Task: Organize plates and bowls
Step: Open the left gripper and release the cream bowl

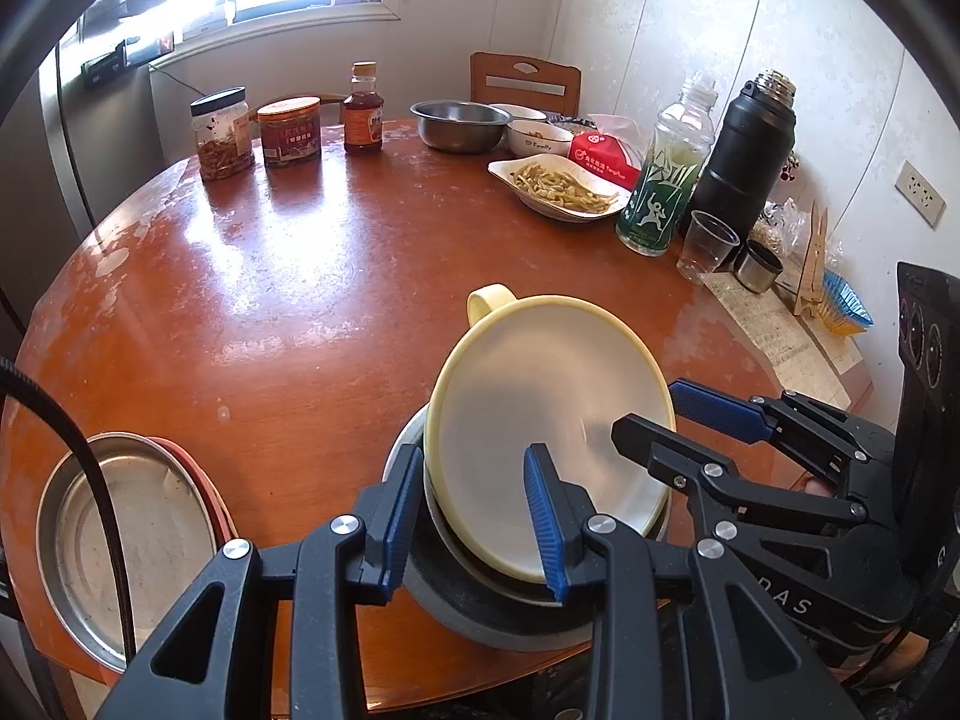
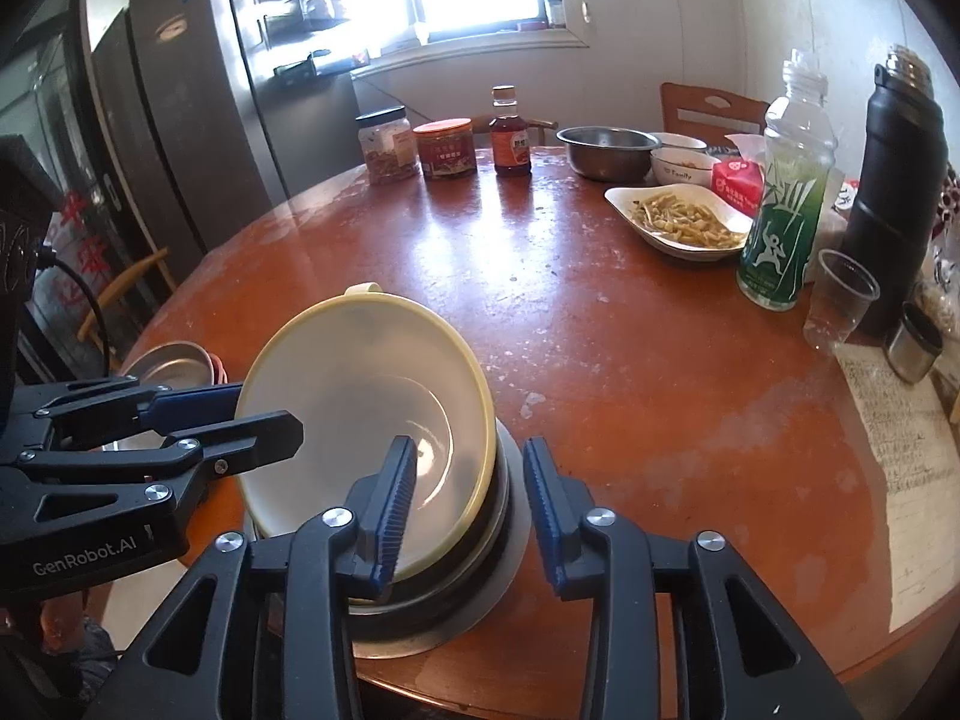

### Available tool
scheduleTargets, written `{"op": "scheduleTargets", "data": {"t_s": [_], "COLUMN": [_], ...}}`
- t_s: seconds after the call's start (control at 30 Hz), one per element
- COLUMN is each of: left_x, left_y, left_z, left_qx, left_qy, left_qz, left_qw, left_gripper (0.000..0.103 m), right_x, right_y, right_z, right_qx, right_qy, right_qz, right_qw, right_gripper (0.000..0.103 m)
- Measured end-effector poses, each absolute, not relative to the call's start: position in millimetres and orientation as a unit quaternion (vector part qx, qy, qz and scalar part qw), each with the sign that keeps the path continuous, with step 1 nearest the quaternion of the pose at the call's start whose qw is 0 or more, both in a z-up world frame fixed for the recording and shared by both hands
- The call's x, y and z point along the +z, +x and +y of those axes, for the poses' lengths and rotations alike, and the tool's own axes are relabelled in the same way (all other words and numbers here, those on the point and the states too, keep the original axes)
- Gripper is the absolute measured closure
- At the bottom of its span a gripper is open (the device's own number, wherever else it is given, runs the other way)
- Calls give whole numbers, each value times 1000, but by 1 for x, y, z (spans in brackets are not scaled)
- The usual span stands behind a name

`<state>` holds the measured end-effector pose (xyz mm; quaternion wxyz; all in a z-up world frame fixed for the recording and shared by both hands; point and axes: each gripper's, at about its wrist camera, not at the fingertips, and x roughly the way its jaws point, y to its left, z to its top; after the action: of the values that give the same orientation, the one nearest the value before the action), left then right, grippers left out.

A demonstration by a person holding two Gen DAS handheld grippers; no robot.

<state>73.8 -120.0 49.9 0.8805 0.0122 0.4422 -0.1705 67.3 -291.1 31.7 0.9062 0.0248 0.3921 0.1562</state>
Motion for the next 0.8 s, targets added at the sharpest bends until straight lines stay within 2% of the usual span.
{"op": "scheduleTargets", "data": {"t_s": [0.23,0.5,0.67,0.8], "left_x": [51,60,67,69], "left_y": [74,70,65,61], "left_z": [-115,-107,-101,-97], "left_qx": [-168,-164,-156,-152], "left_qy": [3,-8,-9,-12], "left_qz": [442,428,422,422], "left_qw": [881,889,893,894], "left_gripper": [68,61,52,51], "right_x": [33,36,41,44], "right_y": [67,67,66,64], "right_z": [-292,-296,-304,-309], "right_qx": [151,142,133,129], "right_qy": [32,36,45,52], "right_qz": [393,391,384,382], "right_qw": [907,909,913,914], "right_gripper": [49,42,34,32]}}
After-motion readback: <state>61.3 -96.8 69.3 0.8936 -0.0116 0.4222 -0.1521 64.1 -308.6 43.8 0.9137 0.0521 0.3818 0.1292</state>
